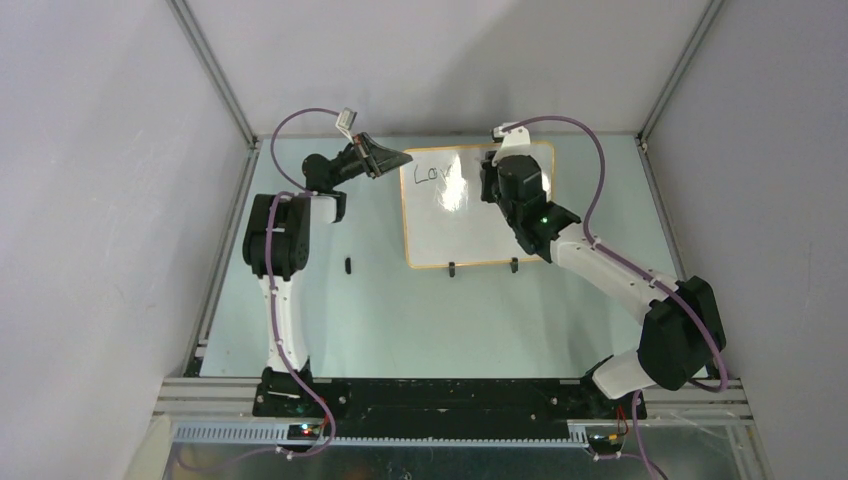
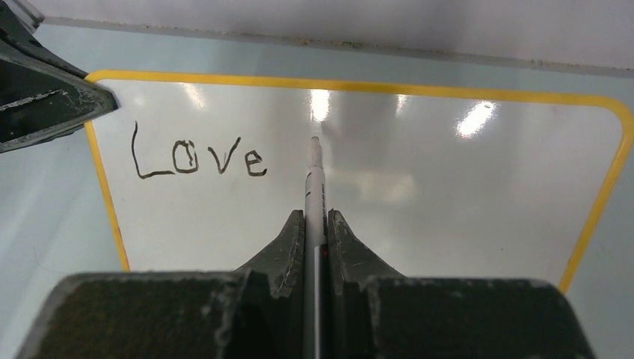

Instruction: Write a sentence on the whiteboard

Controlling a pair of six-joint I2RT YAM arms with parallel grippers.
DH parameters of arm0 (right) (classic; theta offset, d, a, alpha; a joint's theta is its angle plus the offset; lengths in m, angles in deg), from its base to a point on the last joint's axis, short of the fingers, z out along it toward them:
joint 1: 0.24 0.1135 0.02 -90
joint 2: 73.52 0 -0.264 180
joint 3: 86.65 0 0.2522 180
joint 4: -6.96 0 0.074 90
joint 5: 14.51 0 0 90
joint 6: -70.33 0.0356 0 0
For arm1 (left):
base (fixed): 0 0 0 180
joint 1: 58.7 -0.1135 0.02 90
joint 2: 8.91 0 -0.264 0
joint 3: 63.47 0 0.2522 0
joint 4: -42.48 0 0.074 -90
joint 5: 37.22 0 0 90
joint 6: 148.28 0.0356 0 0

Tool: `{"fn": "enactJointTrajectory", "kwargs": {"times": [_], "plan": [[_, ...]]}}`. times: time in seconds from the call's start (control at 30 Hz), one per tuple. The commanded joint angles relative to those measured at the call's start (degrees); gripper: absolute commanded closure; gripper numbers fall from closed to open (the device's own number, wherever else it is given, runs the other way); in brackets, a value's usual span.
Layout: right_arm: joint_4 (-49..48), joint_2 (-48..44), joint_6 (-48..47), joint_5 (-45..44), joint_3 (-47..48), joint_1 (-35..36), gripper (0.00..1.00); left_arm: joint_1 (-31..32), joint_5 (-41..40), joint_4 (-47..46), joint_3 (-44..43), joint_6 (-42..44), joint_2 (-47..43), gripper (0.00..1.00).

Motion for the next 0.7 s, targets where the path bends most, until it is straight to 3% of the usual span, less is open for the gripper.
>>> {"fn": "enactJointTrajectory", "kwargs": {"times": [0.0,0.67], "plan": [[-0.02,-1.19,1.78,3.96,0.12,-0.95,1.00,0.23,0.24,-1.83,-0.51,0.75,-2.14,1.00],[2.89,1.60,2.23,6.75,2.99,-1.90,1.00,0.24,0.24,-1.81,-0.41,0.83,-2.21,1.00]]}}
